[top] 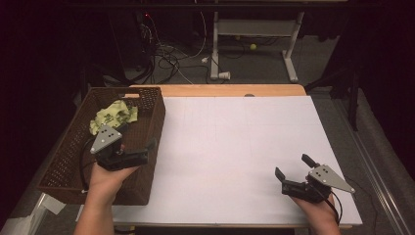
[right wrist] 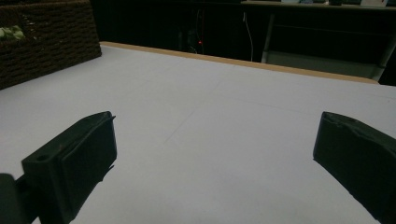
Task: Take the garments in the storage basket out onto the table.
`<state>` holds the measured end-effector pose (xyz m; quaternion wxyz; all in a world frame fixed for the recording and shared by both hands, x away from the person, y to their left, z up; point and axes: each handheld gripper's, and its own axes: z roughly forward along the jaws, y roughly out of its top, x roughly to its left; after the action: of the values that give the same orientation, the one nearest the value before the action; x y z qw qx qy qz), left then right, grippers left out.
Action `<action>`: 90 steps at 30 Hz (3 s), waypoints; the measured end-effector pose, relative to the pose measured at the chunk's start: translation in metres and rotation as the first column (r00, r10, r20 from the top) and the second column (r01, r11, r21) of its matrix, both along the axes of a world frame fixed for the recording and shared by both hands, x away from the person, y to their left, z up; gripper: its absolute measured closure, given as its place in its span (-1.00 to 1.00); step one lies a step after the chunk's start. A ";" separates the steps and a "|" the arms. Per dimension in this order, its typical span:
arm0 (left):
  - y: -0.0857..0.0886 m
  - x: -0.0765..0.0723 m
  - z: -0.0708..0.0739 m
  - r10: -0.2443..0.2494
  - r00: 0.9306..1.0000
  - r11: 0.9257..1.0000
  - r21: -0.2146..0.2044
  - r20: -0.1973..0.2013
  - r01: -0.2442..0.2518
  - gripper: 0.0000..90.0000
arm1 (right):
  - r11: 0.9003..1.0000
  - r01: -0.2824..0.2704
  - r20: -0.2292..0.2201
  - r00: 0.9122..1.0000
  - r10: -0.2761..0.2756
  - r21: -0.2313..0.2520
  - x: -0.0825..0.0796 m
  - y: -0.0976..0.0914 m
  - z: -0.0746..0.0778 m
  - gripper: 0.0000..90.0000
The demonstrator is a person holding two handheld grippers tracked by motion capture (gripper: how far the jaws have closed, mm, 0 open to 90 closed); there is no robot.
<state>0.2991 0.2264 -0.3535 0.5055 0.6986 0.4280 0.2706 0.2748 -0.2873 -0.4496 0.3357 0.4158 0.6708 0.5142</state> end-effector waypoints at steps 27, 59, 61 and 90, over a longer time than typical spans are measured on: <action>0.084 -0.005 -0.004 0.159 0.986 0.987 -0.019 -0.039 -0.160 -1.00 | 0.999 -0.023 0.007 1.000 0.023 -0.026 -0.003 0.005 0.001 -0.99; 0.109 0.073 -0.006 0.315 0.941 0.949 0.057 -0.122 -0.310 -0.82 | 1.000 -0.011 0.016 1.000 0.011 -0.021 -0.006 -0.001 0.003 -0.99; 0.115 0.083 -0.010 0.350 0.921 0.937 0.050 -0.173 -0.347 -0.82 | 1.000 -0.009 0.015 1.000 0.009 -0.019 -0.006 -0.002 0.003 -0.99; 0.124 0.142 -0.014 0.302 0.905 0.949 0.188 -0.300 -0.255 -1.00 | 1.000 -0.009 0.001 1.000 0.009 -0.018 -0.006 -0.002 0.001 -0.99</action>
<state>0.4412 0.3507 -0.3678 0.3322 0.6998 0.5802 0.2517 0.2684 -0.2894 -0.4488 0.3375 0.4097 0.6770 0.5099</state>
